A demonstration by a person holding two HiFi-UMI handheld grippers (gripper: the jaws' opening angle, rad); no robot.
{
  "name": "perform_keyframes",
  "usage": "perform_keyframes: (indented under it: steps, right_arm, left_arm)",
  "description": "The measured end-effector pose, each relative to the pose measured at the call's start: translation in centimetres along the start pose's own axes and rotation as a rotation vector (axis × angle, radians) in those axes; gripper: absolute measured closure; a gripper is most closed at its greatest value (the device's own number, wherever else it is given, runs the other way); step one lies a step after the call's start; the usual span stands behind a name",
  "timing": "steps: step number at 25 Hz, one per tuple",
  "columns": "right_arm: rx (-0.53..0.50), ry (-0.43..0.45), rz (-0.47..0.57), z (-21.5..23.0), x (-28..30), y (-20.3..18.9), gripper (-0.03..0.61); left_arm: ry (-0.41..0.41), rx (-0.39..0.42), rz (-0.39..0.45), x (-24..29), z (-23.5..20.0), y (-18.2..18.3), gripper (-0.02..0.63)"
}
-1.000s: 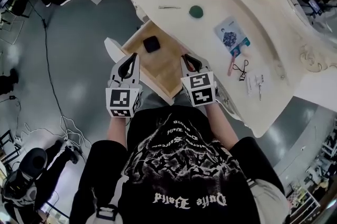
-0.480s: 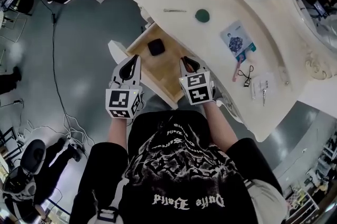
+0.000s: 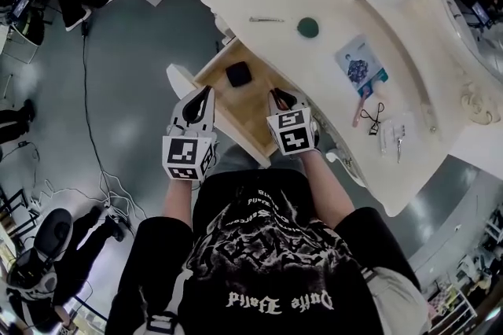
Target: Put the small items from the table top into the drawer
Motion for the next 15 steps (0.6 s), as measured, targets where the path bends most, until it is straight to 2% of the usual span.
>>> perform_keyframes:
  steps: [15]
  right_arm:
    - [0.018,-0.003,-0.041,-0.1,3.1,-1.0,0.529]
  left_arm:
    - [0.005,-0.014,-0.032,-0.4,-1.3,-0.8,0.598]
Point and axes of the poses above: the fingertips, and each gripper's own axes: x forward along the fingers, z to its right, y out of its top, the point moved 9 cm from there along -x, backward along the fingers, and after that the axes turned 10 degrees about z, right-handed, at the moved point
